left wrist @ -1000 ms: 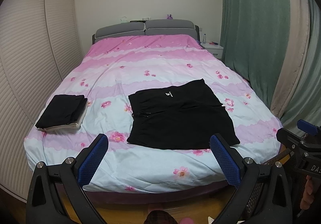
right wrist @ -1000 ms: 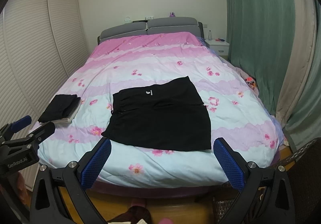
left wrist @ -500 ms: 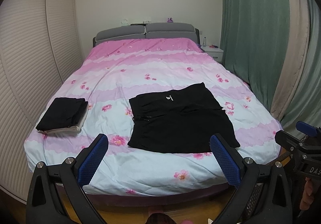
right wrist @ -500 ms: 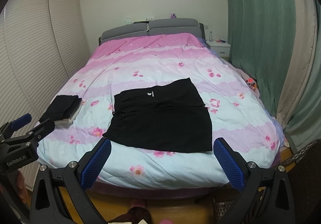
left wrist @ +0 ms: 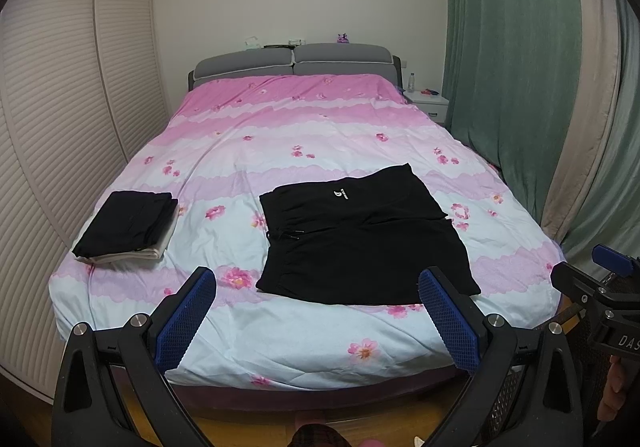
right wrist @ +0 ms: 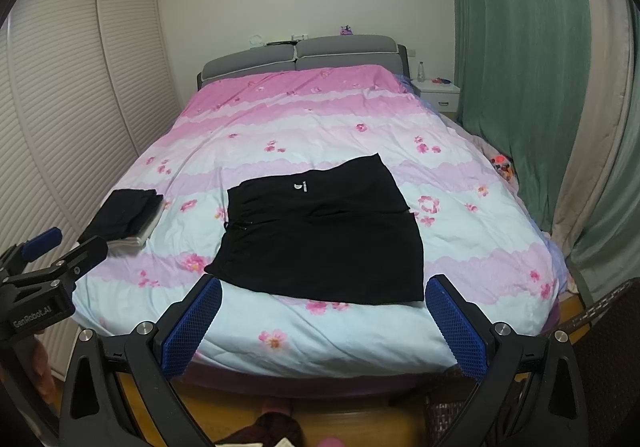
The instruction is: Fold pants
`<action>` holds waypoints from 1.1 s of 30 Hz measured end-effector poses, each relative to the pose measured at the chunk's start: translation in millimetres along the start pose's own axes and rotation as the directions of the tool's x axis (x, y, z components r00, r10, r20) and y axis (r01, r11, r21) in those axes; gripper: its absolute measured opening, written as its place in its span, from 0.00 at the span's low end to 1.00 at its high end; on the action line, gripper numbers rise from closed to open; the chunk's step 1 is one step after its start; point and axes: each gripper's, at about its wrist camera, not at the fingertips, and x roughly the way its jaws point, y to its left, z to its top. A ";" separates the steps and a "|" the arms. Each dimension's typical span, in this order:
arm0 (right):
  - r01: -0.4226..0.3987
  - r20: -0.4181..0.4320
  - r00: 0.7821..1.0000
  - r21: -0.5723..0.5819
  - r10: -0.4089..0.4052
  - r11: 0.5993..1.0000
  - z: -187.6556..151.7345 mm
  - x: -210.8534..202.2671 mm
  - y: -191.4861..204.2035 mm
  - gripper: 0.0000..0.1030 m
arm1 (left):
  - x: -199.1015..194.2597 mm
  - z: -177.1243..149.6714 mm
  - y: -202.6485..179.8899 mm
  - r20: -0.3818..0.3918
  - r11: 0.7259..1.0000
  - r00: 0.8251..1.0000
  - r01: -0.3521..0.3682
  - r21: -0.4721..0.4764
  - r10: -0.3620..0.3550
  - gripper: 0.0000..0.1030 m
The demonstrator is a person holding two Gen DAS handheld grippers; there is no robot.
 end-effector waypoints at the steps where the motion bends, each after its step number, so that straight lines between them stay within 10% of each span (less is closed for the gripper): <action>1: 0.000 0.000 1.000 0.000 0.000 1.000 0.3 0.1 0.1 1.00 | -0.1 -0.2 0.1 0.001 1.000 1.000 0.001 0.000 -0.001 1.00; 33: -0.004 -0.058 0.998 -0.011 0.003 1.000 1.1 35.0 6.0 1.00 | 49.9 -4.7 12.4 -0.083 0.999 0.995 -0.052 -0.013 0.051 1.00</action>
